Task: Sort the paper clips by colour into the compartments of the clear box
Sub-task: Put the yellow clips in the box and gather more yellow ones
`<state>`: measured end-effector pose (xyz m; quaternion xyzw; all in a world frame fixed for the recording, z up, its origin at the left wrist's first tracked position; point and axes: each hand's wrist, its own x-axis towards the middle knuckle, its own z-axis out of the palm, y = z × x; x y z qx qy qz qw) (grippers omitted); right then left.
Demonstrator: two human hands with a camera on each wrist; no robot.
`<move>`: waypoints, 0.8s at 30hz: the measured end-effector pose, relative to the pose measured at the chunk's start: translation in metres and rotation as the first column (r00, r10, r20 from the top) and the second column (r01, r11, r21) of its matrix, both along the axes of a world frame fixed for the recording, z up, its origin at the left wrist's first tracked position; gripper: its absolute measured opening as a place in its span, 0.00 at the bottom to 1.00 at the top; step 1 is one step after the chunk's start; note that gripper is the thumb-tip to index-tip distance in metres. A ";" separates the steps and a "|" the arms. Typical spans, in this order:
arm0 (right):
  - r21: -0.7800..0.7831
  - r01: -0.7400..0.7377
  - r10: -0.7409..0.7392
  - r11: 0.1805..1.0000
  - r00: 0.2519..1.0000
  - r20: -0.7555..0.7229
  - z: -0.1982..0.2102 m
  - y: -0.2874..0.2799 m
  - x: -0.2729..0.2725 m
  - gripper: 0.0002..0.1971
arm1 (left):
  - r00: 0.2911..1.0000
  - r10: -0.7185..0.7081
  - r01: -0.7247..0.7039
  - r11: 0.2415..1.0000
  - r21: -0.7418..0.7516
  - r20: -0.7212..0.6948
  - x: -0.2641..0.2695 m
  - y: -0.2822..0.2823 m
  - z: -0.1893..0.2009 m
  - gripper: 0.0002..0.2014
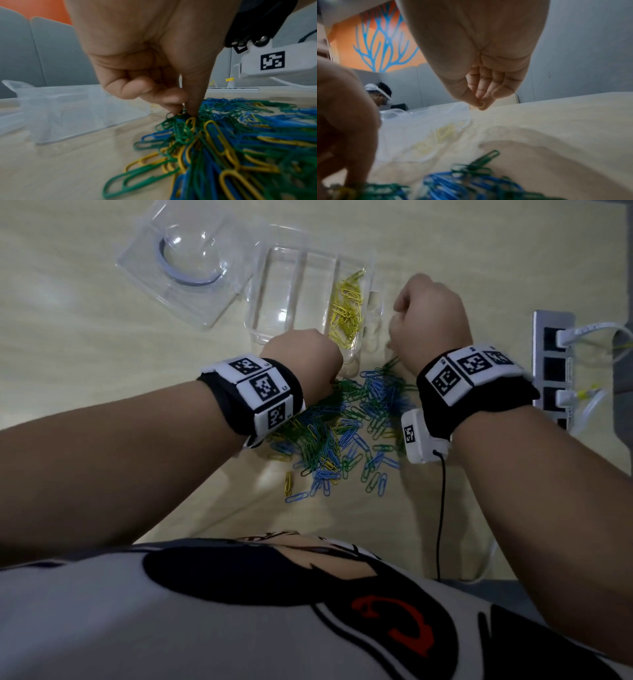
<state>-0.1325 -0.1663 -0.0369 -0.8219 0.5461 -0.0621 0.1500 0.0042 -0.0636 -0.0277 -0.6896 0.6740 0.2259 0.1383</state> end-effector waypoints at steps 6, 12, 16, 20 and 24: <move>0.058 -0.058 0.046 0.997 0.980 0.192 0.009 0.018 0.022 0.14 | 0.995 0.057 -0.063 0.994 -0.086 -0.078 0.002 -0.001 0.004 0.10; 0.105 -0.070 0.039 0.992 0.963 0.267 0.007 0.025 0.028 0.14 | 0.956 0.137 -0.191 0.962 -0.194 -0.258 0.018 0.004 0.017 0.09; 0.136 -0.062 0.020 0.989 0.957 0.289 0.011 0.028 0.030 0.13 | 0.901 0.247 -0.310 0.942 -0.130 -0.358 0.023 0.001 0.025 0.07; 0.174 -0.043 -0.009 0.984 0.957 0.291 0.013 0.028 0.028 0.12 | 0.842 0.288 -0.357 0.931 -0.072 -0.456 0.026 0.000 0.027 0.04; 0.190 -0.012 -0.047 0.982 0.951 0.305 0.011 0.028 0.025 0.11 | 0.817 0.309 -0.367 0.930 -0.027 -0.486 0.028 0.000 0.025 0.02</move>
